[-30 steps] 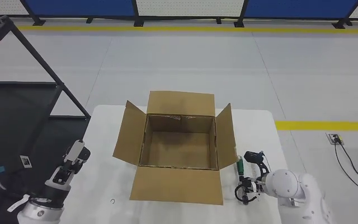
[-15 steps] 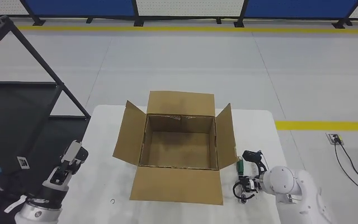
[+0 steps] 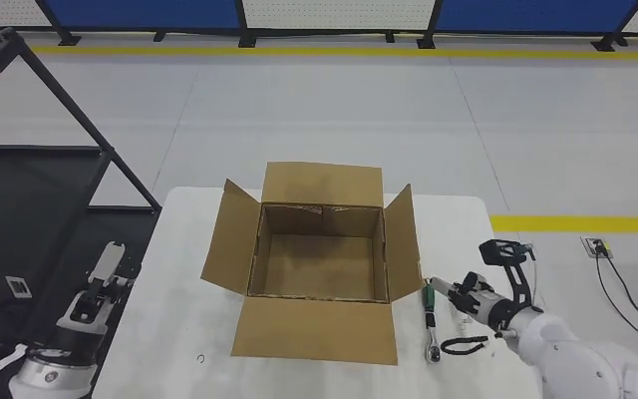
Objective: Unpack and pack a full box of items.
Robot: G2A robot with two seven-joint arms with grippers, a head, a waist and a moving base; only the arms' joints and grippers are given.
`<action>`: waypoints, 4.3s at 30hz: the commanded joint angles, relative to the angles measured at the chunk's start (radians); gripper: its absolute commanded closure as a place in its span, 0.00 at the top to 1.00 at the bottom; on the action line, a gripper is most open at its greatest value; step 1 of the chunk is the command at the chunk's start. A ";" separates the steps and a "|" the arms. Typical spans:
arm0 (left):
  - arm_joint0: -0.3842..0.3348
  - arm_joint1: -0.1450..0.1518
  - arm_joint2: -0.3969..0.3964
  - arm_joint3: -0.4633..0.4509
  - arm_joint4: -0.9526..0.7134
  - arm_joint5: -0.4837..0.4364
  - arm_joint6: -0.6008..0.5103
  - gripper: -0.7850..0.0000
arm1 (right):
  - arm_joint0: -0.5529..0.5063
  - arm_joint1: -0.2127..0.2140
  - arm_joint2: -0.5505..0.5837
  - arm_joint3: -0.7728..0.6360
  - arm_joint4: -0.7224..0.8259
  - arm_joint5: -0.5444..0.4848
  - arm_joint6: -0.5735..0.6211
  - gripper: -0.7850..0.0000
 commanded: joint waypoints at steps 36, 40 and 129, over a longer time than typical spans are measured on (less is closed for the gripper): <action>0.039 -0.002 0.005 -0.013 0.026 -0.003 0.038 1.00 | 0.189 0.028 -0.154 0.505 0.324 -0.211 -0.225 0.00; 0.038 -0.002 0.004 -0.012 0.028 0.003 0.046 1.00 | 0.254 0.026 -0.212 0.587 0.342 -0.248 -0.214 0.00; 0.042 -0.001 0.065 -0.054 0.064 0.024 0.056 1.00 | 0.302 0.108 -0.384 0.670 -0.163 0.063 0.175 0.28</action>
